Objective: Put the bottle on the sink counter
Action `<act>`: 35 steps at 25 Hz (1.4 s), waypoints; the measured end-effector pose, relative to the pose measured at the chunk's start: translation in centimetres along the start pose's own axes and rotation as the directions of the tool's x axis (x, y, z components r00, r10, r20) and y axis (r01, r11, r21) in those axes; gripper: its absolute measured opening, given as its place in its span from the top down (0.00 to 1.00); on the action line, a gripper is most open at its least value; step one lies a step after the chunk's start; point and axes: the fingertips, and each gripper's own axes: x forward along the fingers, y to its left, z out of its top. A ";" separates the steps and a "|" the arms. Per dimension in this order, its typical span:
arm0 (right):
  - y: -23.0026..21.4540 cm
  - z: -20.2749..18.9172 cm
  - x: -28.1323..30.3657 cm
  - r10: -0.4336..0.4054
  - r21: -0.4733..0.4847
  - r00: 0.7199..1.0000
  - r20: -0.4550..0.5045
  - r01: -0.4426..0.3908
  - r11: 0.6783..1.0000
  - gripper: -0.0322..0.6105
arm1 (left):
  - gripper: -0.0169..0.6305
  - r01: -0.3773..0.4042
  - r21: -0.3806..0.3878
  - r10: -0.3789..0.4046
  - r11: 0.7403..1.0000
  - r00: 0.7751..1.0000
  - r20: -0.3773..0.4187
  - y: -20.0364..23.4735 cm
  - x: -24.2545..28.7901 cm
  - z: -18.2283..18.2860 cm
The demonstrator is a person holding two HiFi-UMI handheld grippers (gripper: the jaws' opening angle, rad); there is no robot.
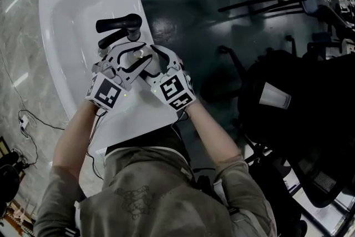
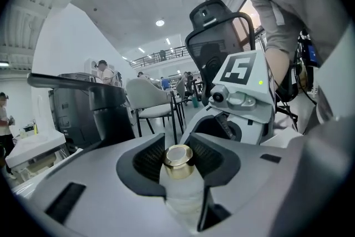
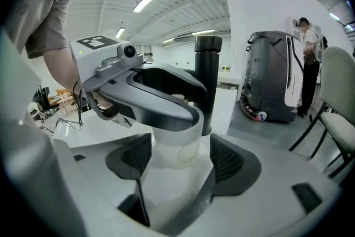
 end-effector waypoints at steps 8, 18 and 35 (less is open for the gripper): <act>-0.2 -0.8 -1.3 -0.048 0.066 0.999 0.025 0.046 0.997 0.46 | 0.75 -0.015 0.037 0.016 0.999 1.000 -0.014 0.5 0.1 -0.2; -0.3 -2.2 -2.7 -0.084 0.081 0.996 0.024 0.082 0.993 0.46 | 0.73 -0.044 0.011 0.044 0.999 0.999 -0.012 0.8 0.3 -0.3; -0.1 1.1 -6.7 -0.115 0.124 0.991 0.062 0.107 0.987 0.46 | 0.58 -0.070 -0.126 0.075 0.990 0.996 0.039 0.8 -2.7 3.0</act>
